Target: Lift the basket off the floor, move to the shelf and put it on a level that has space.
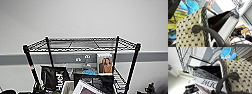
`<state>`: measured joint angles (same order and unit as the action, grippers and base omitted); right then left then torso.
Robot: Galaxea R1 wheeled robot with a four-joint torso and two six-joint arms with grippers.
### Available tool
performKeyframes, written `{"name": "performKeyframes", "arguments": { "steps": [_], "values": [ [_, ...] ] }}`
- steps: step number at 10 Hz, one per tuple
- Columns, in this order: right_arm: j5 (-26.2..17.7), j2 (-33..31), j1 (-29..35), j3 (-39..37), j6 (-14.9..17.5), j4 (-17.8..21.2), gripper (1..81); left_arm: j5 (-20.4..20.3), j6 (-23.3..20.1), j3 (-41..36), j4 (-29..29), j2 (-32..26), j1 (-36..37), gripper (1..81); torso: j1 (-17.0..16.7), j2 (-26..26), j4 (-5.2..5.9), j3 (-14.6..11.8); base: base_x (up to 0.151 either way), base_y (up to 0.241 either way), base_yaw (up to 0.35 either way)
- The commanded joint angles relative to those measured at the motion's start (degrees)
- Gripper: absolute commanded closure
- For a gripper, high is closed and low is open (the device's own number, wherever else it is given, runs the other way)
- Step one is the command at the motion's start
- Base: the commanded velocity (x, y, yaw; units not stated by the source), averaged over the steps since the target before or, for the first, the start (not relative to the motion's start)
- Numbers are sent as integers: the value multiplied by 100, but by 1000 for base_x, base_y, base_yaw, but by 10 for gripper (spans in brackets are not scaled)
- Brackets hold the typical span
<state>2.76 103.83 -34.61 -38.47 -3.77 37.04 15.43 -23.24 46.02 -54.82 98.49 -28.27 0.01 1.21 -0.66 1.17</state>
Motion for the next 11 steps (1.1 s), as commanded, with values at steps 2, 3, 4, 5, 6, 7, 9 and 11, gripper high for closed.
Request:
{"name": "performKeyframes", "arguments": {
  "steps": [2, 3, 4, 5, 6, 7, 9, 11],
  "values": [
    [-38, -456, 1153, 526, 16, 418, 811, 381, -41, -348, -590, -390, 1135, 811, 0, 0, 0, 0, 0, 0, 0],
    [-65, -509, 1328, 561, 16, 533, 811, 408, -41, -348, -723, -452, 1318, 811, 0, 0, 0, 0, 0, 0, 0],
    [-152, -553, 1539, 579, 8, 673, 811, 575, -41, -348, -820, -505, 1468, 811, 0, 0, 0, 0, 0, 0, 0],
    [-161, -641, 1732, 614, 8, 865, 811, 628, -41, -348, -959, -548, 1626, 811, 0, 0, 0, 0, 0, 0, 0],
    [-178, -729, 1952, 649, 8, 1024, 811, 758, -23, -339, -1091, -584, 1828, 811, 0, 0, 0, 0, 0, 0, 0],
    [-292, -755, 2102, 667, -1, 1138, 811, 821, -14, -339, -1231, -601, 2004, 811, 0, 0, 0, 0, 0, 0, 0],
    [-337, -782, 2392, 684, -1, 1366, 811, 917, 142, -348, -1470, -619, 2417, 811, 0, 0, 0, 0, 0, 0, 0],
    [-390, -799, 2638, 684, -1, 1560, 811, 1067, 433, -330, -1452, -619, 2759, 811, 0, 0, 0, 0, 0, 0, 0]
  ]
}}
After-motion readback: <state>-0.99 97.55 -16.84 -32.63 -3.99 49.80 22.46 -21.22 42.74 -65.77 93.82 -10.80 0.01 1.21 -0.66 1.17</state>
